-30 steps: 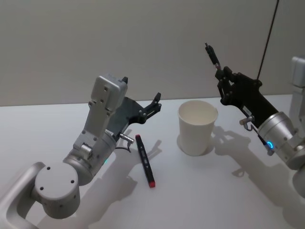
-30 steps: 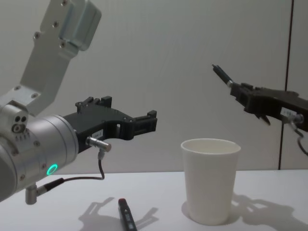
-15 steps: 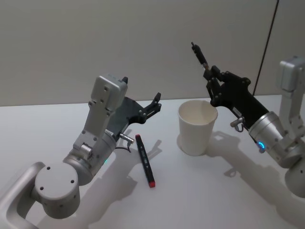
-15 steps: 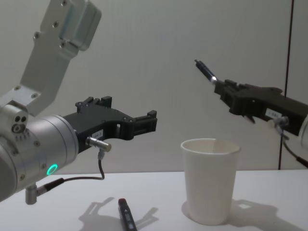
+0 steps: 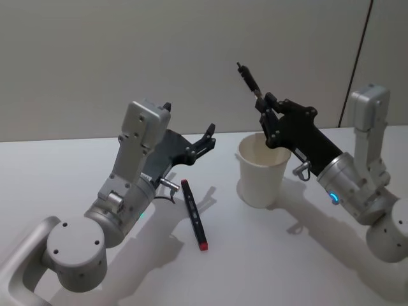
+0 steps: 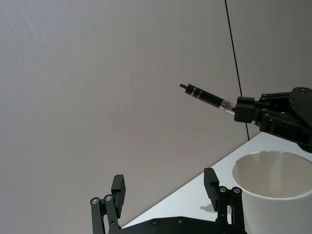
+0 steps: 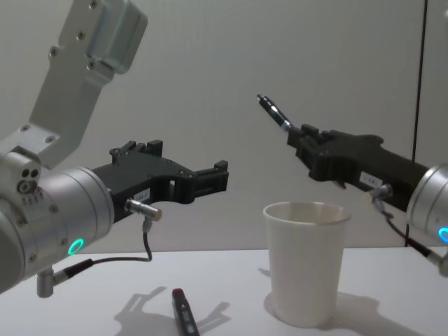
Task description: Place the pen into the pen holder.
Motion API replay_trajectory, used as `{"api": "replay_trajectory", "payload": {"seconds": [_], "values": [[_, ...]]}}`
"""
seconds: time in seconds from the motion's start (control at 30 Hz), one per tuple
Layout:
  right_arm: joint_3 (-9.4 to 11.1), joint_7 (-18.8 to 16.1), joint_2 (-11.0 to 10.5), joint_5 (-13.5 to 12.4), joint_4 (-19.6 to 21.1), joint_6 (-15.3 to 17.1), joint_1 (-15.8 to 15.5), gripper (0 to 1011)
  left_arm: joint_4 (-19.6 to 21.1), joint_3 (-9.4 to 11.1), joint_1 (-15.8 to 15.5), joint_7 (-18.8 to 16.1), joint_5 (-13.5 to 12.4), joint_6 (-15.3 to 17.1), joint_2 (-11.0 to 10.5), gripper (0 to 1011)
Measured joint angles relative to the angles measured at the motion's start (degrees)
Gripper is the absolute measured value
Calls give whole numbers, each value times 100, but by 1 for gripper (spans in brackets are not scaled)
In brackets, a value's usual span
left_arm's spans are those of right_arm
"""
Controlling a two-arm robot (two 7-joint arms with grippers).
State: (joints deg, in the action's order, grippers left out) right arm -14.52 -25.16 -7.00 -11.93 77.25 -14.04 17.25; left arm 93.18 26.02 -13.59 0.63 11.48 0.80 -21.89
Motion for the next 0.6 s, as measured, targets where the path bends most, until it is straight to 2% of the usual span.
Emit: {"api": "replay_trajectory", "payload": {"seconds": [0.6], "values": [[-113, -18, 63, 265, -351, -402, 43, 133, 0, 0, 0, 0, 0, 0, 0, 1001]]}}
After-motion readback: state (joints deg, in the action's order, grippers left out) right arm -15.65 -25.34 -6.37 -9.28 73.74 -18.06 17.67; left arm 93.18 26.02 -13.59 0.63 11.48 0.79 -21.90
